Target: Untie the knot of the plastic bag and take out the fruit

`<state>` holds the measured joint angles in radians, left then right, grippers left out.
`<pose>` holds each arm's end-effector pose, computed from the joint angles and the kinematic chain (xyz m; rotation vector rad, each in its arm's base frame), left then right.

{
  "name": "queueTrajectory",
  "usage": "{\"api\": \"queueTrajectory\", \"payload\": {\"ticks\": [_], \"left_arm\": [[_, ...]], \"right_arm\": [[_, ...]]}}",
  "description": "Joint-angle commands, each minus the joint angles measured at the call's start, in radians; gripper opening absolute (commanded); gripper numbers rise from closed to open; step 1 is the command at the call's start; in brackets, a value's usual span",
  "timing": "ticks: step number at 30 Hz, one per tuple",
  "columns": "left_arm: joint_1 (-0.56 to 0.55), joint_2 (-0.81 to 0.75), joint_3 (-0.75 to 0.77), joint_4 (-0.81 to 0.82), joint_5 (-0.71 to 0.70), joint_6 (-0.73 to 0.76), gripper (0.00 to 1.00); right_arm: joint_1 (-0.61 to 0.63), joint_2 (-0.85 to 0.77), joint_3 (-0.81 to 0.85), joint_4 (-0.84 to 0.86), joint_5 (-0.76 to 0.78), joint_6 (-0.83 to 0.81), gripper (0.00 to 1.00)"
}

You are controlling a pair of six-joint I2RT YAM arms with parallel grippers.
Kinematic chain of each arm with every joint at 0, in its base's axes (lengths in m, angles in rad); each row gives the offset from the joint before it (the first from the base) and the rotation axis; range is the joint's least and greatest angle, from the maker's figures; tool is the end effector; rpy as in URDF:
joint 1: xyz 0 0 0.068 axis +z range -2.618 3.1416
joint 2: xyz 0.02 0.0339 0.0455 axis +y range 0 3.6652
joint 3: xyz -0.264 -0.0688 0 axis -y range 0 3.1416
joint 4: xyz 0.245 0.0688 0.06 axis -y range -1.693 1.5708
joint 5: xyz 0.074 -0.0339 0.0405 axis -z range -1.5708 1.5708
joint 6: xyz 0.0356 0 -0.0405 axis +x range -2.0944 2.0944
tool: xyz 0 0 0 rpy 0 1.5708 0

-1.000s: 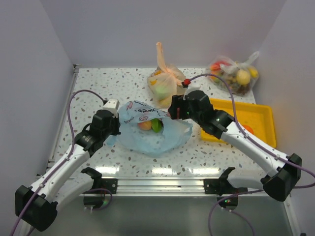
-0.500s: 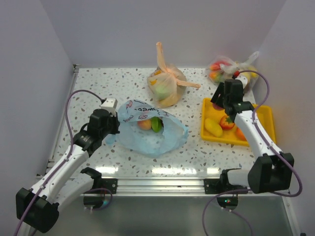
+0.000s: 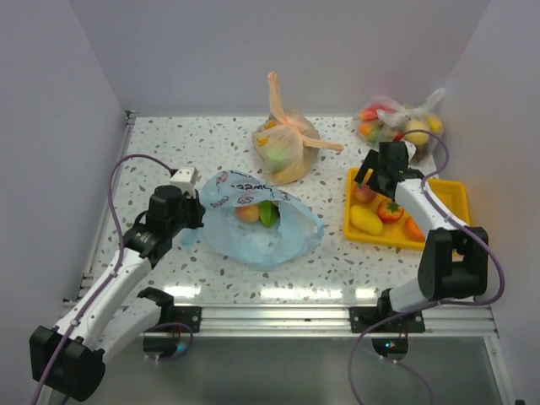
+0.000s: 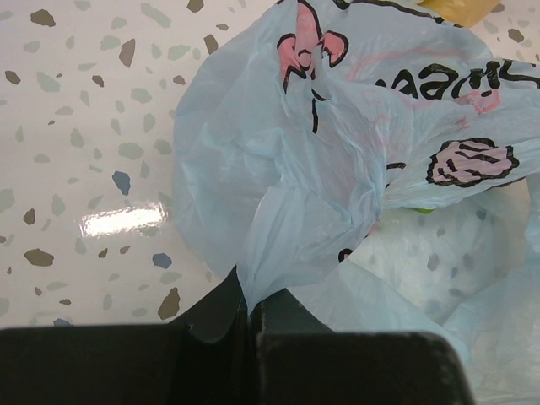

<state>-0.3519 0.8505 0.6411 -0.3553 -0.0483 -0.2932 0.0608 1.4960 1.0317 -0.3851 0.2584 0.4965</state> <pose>0.1795 -0.0641 0.2611 0.0346 2.1522 -0.3261 0.3178 0.0102 0.2393 0.6285 2.2995 -0.0504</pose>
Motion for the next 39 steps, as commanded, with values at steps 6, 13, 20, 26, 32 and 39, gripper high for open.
{"api": "queueTrajectory", "payload": {"ticks": [6,13,20,26,32,39], "left_arm": [[0.024,-0.011,-0.009,0.062,0.044,0.022,0.00],[0.025,-0.019,-0.012,0.068,0.044,0.022,0.00],[0.027,-0.033,-0.018,0.082,0.071,0.022,0.00],[0.027,-0.031,-0.021,0.082,0.087,0.019,0.00],[0.027,-0.031,-0.018,0.082,0.091,0.017,0.00],[0.027,-0.042,-0.021,0.088,0.102,0.012,0.00]], "right_arm": [[0.173,-0.265,0.091,-0.014,-0.057,-0.206,0.99],[0.437,-0.388,0.137,0.025,-0.229,-0.314,0.95],[0.720,-0.326,0.133,0.061,-0.311,-0.328,0.94],[0.933,-0.192,0.128,0.114,-0.328,-0.319,0.93],[1.013,-0.044,0.130,0.135,-0.239,-0.340,0.86],[1.014,0.115,0.143,0.184,-0.140,-0.417,0.81]]}}
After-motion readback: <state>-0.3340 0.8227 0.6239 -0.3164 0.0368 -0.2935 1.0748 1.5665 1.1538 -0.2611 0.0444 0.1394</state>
